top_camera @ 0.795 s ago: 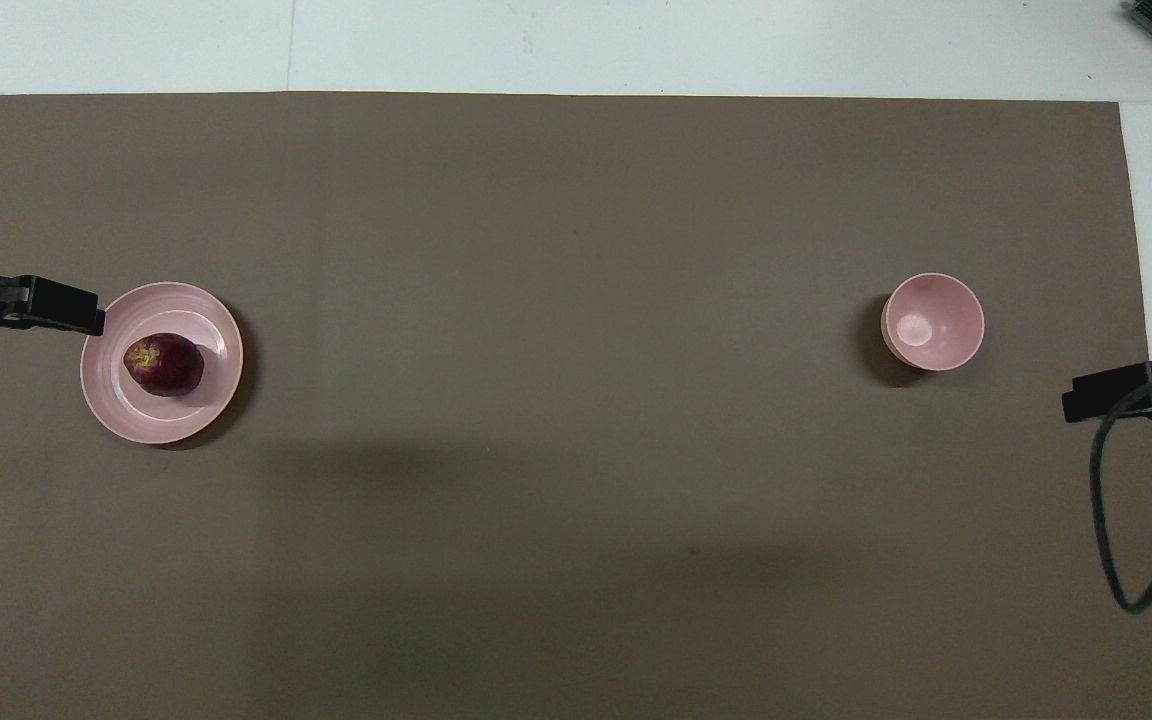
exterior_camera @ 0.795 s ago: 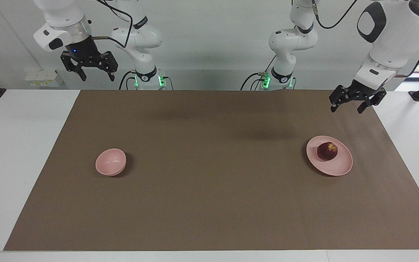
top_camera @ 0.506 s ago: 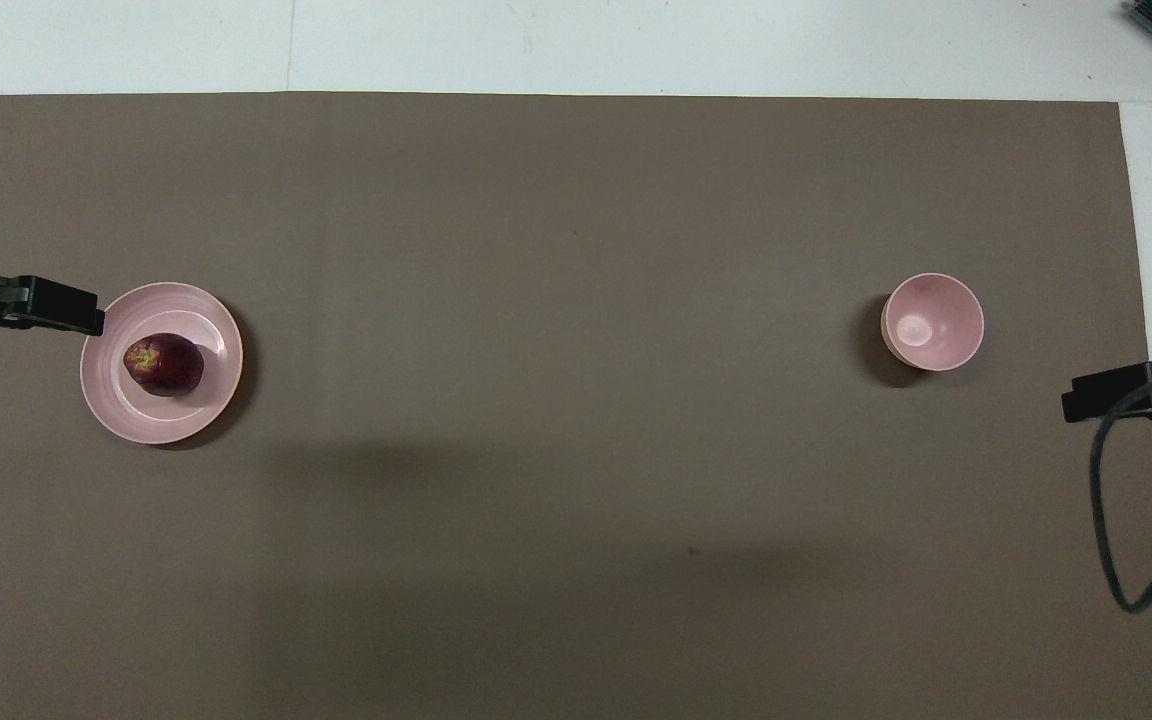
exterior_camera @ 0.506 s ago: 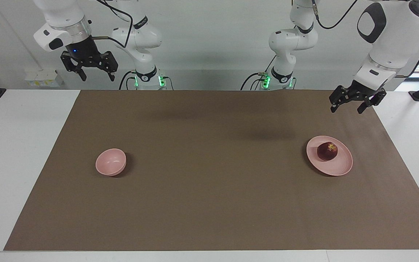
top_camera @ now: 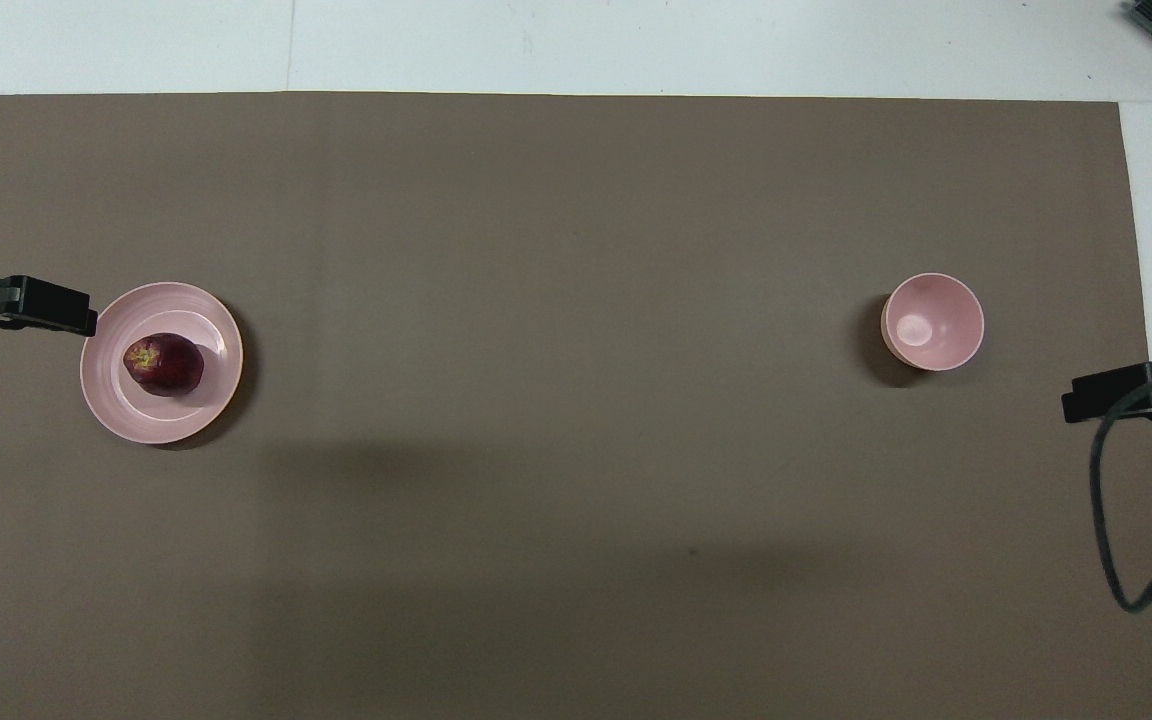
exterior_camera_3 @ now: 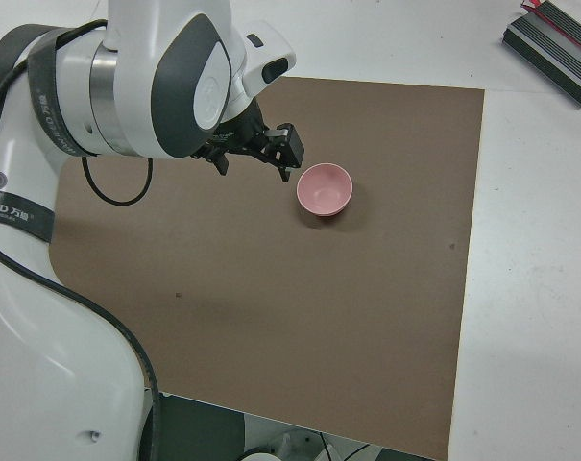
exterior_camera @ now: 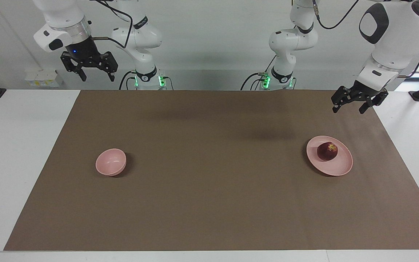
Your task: Move apple from plate to bowl
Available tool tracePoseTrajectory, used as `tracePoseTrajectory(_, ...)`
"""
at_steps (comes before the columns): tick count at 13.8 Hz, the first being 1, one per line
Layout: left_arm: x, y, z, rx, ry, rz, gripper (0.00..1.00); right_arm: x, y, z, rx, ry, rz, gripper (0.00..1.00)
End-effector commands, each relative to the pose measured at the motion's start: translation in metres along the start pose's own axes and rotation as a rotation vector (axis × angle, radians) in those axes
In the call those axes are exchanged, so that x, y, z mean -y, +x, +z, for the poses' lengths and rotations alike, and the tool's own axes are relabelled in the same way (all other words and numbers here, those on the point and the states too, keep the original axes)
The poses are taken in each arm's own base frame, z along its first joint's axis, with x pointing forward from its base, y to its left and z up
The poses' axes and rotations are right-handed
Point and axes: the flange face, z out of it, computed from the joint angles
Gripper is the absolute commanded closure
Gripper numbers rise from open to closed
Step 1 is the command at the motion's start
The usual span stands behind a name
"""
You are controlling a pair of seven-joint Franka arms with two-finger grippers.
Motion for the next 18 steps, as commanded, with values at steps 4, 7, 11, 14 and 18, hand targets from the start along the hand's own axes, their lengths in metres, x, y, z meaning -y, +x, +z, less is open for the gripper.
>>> tracePoseTrajectory(4,-0.003,0.000,-0.003,-0.014,-0.007,-0.002,0.00,-0.005,-0.006,0.000,-0.002,0.017,-0.026,0.00)
tracePoseTrajectory(7,0.006,-0.002,-0.003,-0.002,-0.008,-0.012,0.00,-0.005,-0.006,0.000,-0.002,0.017,-0.026,0.00)
tracePoseTrajectory(11,0.005,-0.001,-0.003,-0.011,-0.007,-0.009,0.00,-0.005,-0.006,0.001,-0.001,0.017,-0.026,0.00)
tracePoseTrajectory(14,-0.011,0.001,-0.003,-0.014,-0.014,0.022,0.00,-0.005,-0.005,0.003,0.004,0.017,-0.026,0.00)
tracePoseTrajectory(18,-0.007,0.000,-0.002,-0.016,-0.015,0.020,0.00,-0.005,-0.006,0.003,0.005,0.017,-0.026,0.00)
